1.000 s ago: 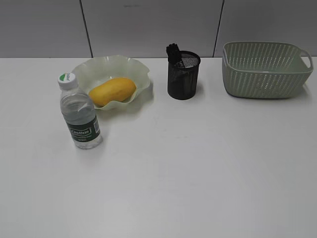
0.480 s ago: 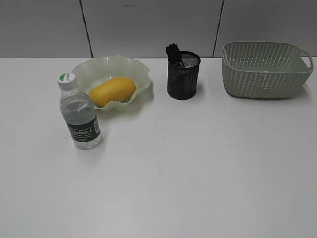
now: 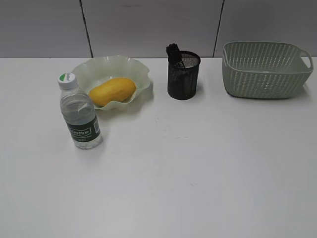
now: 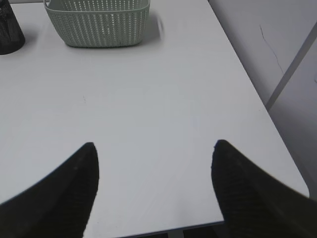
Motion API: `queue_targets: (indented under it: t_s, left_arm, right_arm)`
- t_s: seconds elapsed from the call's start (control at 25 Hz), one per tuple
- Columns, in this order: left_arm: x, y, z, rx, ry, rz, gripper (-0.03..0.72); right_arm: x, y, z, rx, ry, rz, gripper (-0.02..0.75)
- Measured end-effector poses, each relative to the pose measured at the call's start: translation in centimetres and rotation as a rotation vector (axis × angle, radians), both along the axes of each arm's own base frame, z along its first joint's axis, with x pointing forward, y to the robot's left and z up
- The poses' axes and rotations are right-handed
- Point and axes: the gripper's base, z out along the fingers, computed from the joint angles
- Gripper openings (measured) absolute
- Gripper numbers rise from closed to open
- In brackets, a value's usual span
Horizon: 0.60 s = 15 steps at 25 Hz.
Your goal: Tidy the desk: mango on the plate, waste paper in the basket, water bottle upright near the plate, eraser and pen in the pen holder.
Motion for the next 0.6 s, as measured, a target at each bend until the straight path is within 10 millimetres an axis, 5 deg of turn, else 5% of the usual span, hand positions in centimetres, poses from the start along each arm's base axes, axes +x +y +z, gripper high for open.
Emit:
queue_targets:
  t_s: [0.6]
  left_arm:
    - [0.00, 0.00, 0.00, 0.000, 0.000, 0.000, 0.319]
  right_arm:
    - [0.00, 0.00, 0.00, 0.000, 0.000, 0.000, 0.563]
